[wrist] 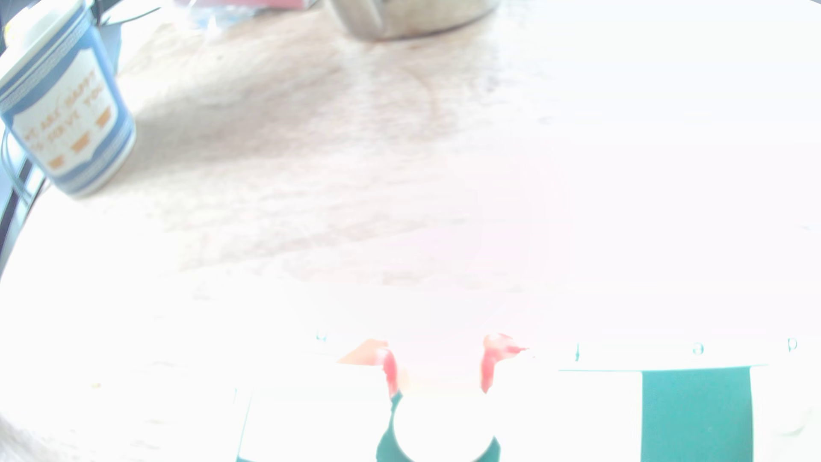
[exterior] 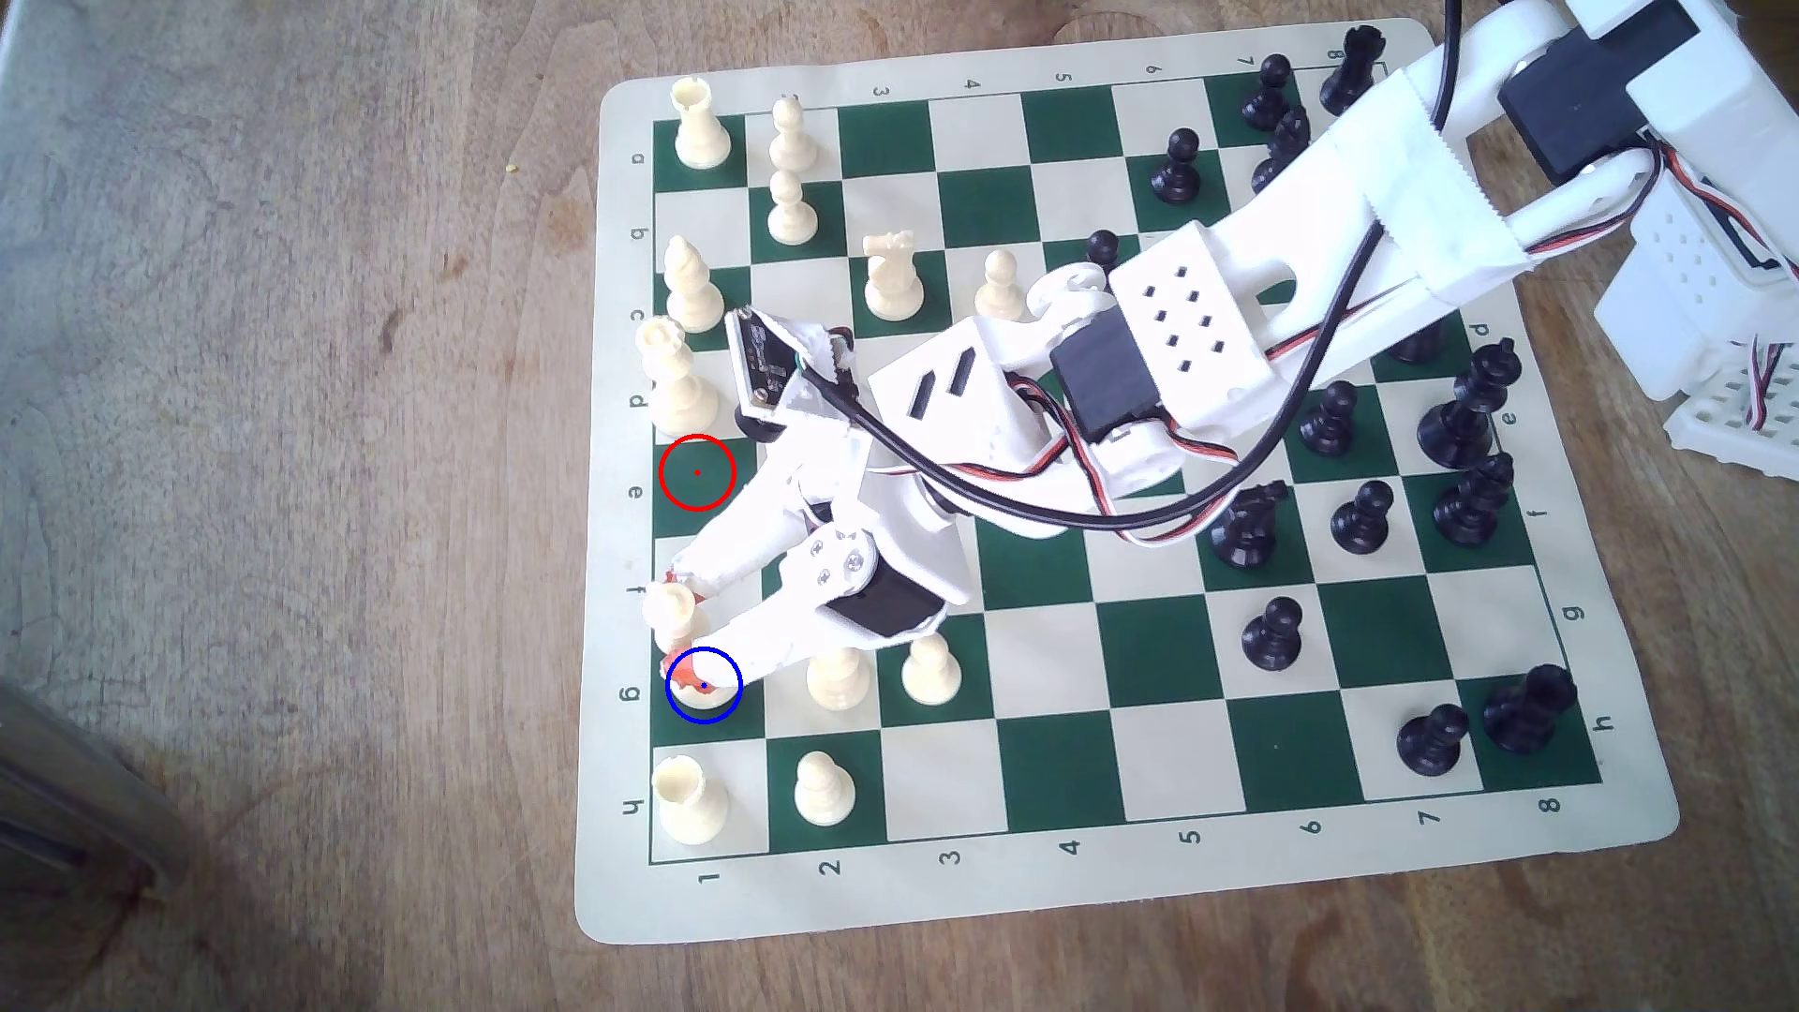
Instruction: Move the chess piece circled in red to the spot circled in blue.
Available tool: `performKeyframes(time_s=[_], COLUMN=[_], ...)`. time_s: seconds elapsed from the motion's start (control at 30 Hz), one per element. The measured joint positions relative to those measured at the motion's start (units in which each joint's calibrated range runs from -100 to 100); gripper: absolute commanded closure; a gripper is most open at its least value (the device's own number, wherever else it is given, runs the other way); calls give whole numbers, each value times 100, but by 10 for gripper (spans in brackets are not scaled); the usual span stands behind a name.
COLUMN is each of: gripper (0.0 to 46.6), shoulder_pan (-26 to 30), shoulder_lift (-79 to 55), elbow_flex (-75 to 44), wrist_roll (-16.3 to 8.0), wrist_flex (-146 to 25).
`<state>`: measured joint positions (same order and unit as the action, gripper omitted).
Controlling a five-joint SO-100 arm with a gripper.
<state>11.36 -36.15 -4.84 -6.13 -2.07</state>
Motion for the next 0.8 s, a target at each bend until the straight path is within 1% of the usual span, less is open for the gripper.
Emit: performKeyframes(time_s=[0.07, 0.33, 0.5, 0.6, 0.7, 0.8], gripper=[276, 264, 258, 257, 260, 267], shoulder_pan=[0, -7, -125, -206, -280, -317], shoulder_lift=[0, 0, 101, 519, 1215, 1667], elbow_flex=[0, 0, 9, 63, 596, 886], wrist_roll=[0, 0, 34, 54, 54, 54], wrist_flex=[-8, -255, -669, -876, -1052, -1052])
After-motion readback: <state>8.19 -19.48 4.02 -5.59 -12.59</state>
